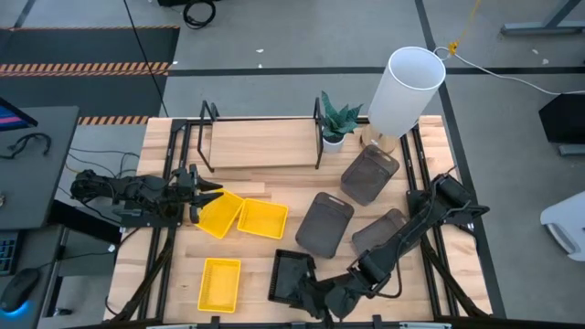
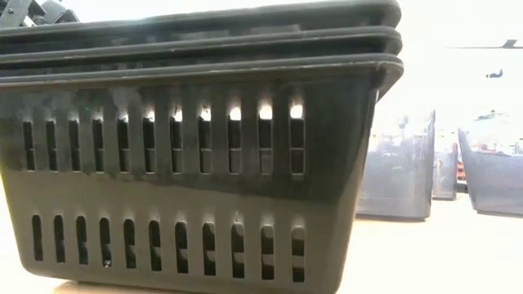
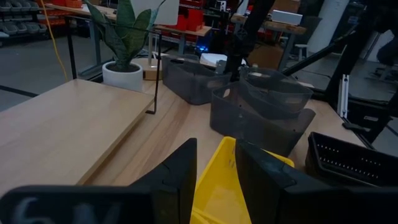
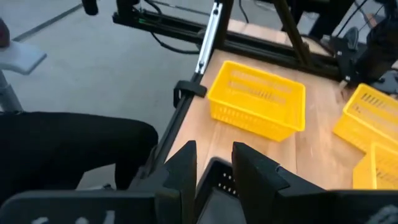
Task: Stack baskets on shelf by color
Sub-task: Put the stacked black bins on the shelf
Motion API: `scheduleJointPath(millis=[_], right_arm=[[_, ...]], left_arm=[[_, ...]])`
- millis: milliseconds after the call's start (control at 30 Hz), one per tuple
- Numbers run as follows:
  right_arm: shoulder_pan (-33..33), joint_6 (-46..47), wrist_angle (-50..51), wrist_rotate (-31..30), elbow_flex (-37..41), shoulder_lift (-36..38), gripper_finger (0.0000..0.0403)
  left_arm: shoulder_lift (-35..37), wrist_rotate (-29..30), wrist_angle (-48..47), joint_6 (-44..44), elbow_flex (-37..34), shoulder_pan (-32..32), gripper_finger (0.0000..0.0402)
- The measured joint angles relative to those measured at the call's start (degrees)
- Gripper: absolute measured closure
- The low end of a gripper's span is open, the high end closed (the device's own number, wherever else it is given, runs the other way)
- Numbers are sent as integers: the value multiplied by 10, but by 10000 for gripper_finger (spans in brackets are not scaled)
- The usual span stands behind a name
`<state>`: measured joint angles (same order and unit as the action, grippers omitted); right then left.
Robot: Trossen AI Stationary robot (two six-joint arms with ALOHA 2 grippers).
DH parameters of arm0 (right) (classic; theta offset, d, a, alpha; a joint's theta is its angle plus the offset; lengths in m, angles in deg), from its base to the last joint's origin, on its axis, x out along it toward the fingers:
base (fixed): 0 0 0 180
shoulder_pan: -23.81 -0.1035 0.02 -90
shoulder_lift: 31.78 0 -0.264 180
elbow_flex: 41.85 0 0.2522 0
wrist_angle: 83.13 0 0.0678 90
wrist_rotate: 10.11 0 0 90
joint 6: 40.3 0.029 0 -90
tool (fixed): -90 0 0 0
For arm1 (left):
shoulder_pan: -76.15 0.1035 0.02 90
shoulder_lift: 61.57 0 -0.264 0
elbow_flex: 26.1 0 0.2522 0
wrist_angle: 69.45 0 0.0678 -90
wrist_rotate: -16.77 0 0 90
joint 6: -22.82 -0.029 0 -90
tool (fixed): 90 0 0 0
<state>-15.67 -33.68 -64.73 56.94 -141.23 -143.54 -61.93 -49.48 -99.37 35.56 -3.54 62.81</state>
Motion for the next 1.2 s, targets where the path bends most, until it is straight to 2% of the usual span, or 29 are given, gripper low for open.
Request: scheduleJointPath(millis=[167,433,500,600,800,1000,1200], right_arm=[[-9,-31,14,8,-42,-78,296],[-5,-37,211,4,-254,-195,296],[0,-25,274,3,-300,-215,296],[7,6,319,5,-348,-224,294],[22,68,375,47,-352,-219,272],[31,89,382,94,-342,-223,213],[34,89,377,96,-341,-225,162]], left_arm=[[0,0,-1,0,0,0,285],[0,0,0,0,0,0,285],[0,0,0,0,0,0,285],[0,0,1,0,0,0,285],[0,0,-1,0,0,0,285],[0,0,0,0,0,0,285],[0,0,0,0,0,0,285]])
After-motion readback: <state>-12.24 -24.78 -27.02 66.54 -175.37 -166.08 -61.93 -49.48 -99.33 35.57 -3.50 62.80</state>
